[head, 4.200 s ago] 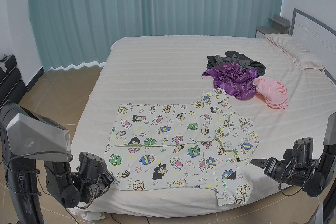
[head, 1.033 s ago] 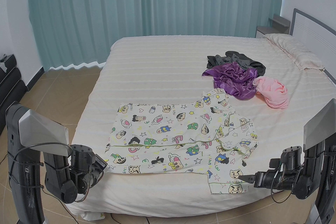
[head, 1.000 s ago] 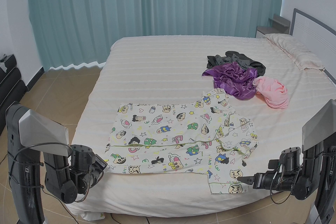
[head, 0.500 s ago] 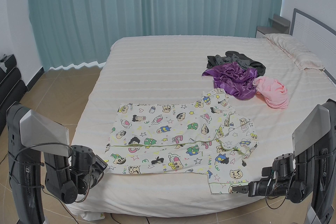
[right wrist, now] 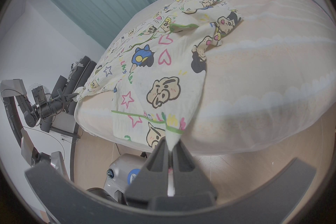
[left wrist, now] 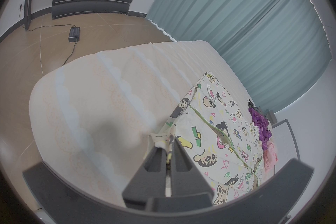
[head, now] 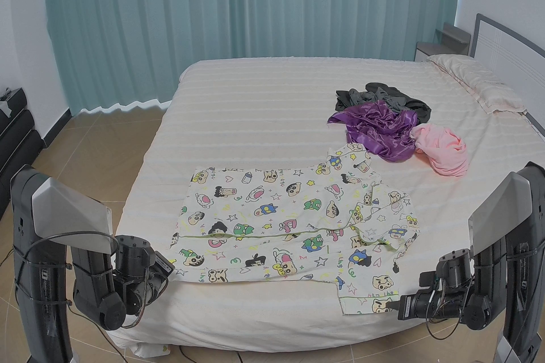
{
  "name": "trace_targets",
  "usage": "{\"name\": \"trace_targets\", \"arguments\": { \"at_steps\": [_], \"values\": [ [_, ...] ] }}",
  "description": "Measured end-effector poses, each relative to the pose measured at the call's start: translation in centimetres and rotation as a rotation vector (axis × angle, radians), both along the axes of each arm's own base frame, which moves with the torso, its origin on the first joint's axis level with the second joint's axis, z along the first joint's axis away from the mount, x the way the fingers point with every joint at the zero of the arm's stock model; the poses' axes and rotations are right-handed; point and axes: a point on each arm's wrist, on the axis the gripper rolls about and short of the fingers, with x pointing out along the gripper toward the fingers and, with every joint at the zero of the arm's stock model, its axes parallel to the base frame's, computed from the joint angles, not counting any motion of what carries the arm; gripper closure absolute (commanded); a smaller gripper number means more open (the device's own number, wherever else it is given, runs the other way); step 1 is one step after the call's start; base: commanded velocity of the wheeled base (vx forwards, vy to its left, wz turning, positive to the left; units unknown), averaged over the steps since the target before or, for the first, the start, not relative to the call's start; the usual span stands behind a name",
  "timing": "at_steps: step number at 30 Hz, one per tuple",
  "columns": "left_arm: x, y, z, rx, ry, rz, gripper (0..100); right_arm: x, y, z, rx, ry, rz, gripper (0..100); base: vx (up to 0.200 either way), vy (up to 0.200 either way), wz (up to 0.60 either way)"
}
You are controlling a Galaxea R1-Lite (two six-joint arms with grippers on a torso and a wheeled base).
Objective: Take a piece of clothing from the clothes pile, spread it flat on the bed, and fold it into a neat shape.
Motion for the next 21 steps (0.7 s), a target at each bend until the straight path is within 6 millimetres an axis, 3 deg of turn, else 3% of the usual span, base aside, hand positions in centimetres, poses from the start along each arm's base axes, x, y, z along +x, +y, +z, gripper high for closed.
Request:
{"name": "trace_targets", "arguments": {
  "at_steps": [11, 21],
  "values": [
    [-0.9, -0.1, 0.5, 0.048, -0.012, -0.047, 100, -0.7, -1.2, 1.4, 0.003, 0.032, -0.053, 100, 0.000, 0.000, 0.00],
    [-3.0, -0.1, 0.9, 0.129, 0.000, -0.130, 100, -3.9, -2.1, 4.4, -0.045, 0.210, -0.051, 100, 0.000, 0.000, 0.00]
  ]
}}
